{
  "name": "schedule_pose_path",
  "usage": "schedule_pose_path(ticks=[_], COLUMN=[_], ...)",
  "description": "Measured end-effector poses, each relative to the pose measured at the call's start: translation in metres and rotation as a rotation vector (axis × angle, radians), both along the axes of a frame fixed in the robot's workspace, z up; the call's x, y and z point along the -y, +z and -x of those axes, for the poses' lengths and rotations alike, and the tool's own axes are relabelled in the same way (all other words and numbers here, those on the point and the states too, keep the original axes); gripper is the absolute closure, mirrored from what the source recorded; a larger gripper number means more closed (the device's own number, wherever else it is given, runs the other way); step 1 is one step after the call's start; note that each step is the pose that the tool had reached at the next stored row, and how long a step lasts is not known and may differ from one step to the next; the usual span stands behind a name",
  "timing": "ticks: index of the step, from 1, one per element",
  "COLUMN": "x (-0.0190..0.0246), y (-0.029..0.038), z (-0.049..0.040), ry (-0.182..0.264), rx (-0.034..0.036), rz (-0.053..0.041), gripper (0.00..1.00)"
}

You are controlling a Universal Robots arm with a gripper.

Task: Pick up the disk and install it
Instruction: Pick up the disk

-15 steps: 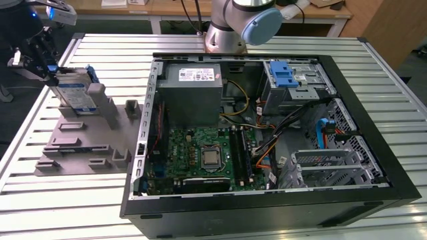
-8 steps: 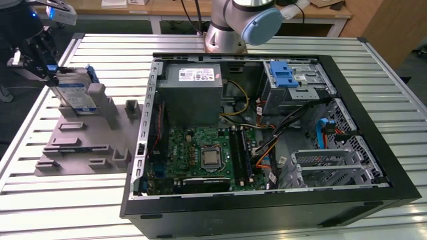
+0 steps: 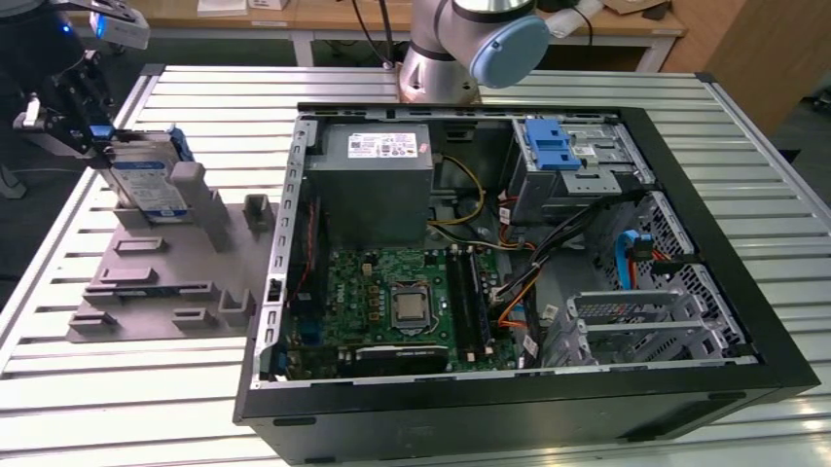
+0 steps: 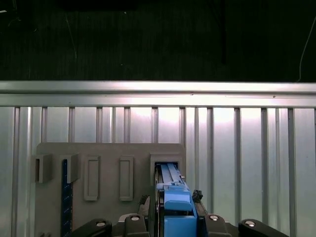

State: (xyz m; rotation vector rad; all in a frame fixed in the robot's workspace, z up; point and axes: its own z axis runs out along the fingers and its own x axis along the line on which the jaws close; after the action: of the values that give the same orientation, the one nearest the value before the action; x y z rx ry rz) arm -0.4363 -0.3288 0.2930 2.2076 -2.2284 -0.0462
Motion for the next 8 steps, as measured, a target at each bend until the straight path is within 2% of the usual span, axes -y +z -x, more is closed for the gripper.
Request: schedule_pose_path(ticks=[4,5,8], x=[0.0000,0.0000,0.0000], y=[0.0000,0.0000,0.0000], z=[0.0000,0.0000,0.0000], ry=[0.001,0.001,0.001], rx=[0.0000,0.0000,-0.0001], rz=[0.0001,0.0001,0.0000], gripper=[0.57,0.64,0.64])
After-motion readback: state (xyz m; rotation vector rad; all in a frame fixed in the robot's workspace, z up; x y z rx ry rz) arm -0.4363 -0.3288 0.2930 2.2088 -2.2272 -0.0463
